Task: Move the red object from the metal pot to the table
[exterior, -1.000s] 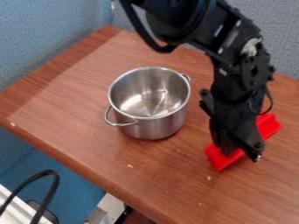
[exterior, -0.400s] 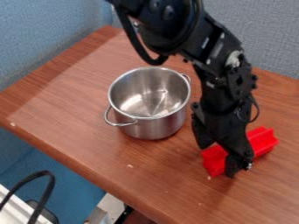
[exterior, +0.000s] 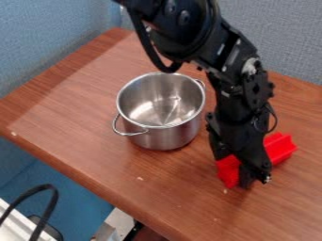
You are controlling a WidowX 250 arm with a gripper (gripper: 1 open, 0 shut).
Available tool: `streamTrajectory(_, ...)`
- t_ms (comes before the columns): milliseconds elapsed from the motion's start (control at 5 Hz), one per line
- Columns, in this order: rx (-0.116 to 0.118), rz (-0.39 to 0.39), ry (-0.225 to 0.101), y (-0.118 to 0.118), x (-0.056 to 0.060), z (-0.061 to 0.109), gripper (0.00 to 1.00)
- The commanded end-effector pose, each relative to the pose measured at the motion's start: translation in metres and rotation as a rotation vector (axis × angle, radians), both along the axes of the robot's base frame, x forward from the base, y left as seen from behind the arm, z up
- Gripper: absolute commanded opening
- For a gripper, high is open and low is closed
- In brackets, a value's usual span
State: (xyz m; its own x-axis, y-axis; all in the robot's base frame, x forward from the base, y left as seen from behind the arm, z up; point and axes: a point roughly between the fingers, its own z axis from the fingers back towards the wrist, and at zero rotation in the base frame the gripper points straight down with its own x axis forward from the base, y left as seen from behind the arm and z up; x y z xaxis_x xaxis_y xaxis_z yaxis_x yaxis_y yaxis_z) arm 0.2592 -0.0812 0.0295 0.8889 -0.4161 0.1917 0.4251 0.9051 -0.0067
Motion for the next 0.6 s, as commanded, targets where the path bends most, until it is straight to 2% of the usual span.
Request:
streamTrajectory(0, -0.016, 0.025, -0.004, 0.0038, 0.0029, 0.0041, 0.00)
streamTrajectory(400, -0.028, 0.035, 0.007, 0.0054, 0.0016, 0.0058, 0.00)
